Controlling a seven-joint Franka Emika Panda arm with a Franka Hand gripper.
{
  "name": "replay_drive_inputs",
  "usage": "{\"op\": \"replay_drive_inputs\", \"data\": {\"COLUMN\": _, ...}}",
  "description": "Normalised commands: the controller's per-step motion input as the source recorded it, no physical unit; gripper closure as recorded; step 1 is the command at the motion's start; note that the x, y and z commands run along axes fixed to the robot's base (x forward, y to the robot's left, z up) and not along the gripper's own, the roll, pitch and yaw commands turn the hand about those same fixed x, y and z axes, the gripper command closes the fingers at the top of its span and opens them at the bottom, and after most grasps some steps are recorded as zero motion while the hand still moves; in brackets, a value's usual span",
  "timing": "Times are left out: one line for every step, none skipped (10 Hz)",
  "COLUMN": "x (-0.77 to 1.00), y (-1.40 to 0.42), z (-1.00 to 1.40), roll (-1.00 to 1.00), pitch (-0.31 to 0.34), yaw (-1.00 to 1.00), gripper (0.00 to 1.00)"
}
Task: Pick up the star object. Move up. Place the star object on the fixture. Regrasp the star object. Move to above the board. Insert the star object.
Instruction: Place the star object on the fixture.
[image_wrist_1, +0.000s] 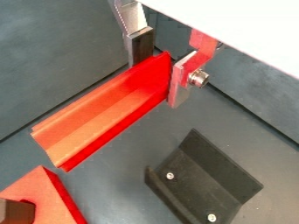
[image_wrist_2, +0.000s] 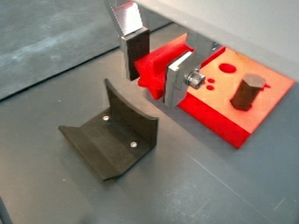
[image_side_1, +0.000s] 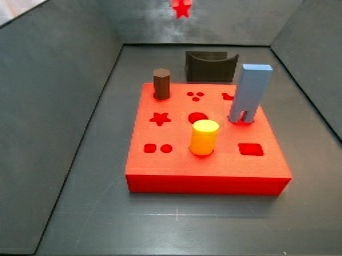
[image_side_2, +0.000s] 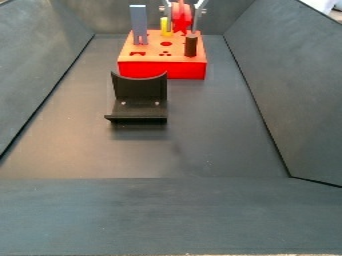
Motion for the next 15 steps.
{"op": "replay_drive_inputs", "data": {"x": 1.0, "y": 0.37, "z": 0.0, "roll": -1.0, "pitch": 0.241, "yaw": -0.01, "gripper": 1.0}}
{"op": "replay_drive_inputs", "data": {"x": 1.0, "y": 0.29, "z": 0.0, "roll": -1.0, "pitch": 0.242, "yaw": -0.03, "gripper": 1.0}}
{"op": "replay_drive_inputs", "data": {"x": 1.0, "y": 0.22, "z": 0.0, "roll": -1.0, "pitch": 0.249, "yaw": -0.05, "gripper": 1.0}}
{"op": "replay_drive_inputs", "data": {"x": 1.0, "y": 0.19, "z": 0.0, "roll": -1.0, "pitch": 0.253, "yaw": -0.06, "gripper": 1.0}}
{"op": "replay_drive_inputs", "data": {"x": 0.97, "y": 0.14, "z": -0.01, "roll": -1.0, "pitch": 0.257, "yaw": -0.1, "gripper": 1.0}}
{"op": "replay_drive_inputs", "data": {"x": 0.89, "y": 0.11, "z": -0.01, "roll": -0.84, "pitch": 0.22, "yaw": -0.12, "gripper": 1.0}}
{"op": "replay_drive_inputs", "data": {"x": 0.82, "y": 0.08, "z": -0.01, "roll": -0.68, "pitch": 0.179, "yaw": -0.12, "gripper": 1.0}}
{"op": "replay_drive_inputs", "data": {"x": 0.71, "y": 0.07, "z": -0.01, "roll": -0.46, "pitch": 0.137, "yaw": -0.12, "gripper": 1.0}}
{"op": "replay_drive_inputs", "data": {"x": 0.64, "y": 0.06, "z": -0.01, "roll": -0.31, "pitch": 0.11, "yaw": -0.12, "gripper": 1.0}}
{"op": "replay_drive_inputs", "data": {"x": 0.55, "y": 0.04, "z": 0.0, "roll": -0.21, "pitch": 0.093, "yaw": -0.11, "gripper": 1.0}}
{"op": "replay_drive_inputs", "data": {"x": 0.43, "y": 0.04, "z": -0.01, "roll": -0.18, "pitch": 0.074, "yaw": -0.1, "gripper": 1.0}}
{"op": "replay_drive_inputs", "data": {"x": 0.35, "y": 0.03, "z": -0.01, "roll": -0.17, "pitch": 0.069, "yaw": -0.08, "gripper": 1.0}}
{"op": "replay_drive_inputs", "data": {"x": 0.3, "y": 0.03, "z": -0.01, "roll": -0.17, "pitch": 0.068, "yaw": -0.08, "gripper": 1.0}}
{"op": "replay_drive_inputs", "data": {"x": 0.2, "y": 0.03, "z": -0.01, "roll": -0.17, "pitch": 0.078, "yaw": -0.06, "gripper": 1.0}}
{"op": "replay_drive_inputs", "data": {"x": 0.12, "y": 0.06, "z": -1.0, "roll": -1.0, "pitch": -0.033, "yaw": -0.08, "gripper": 1.0}}
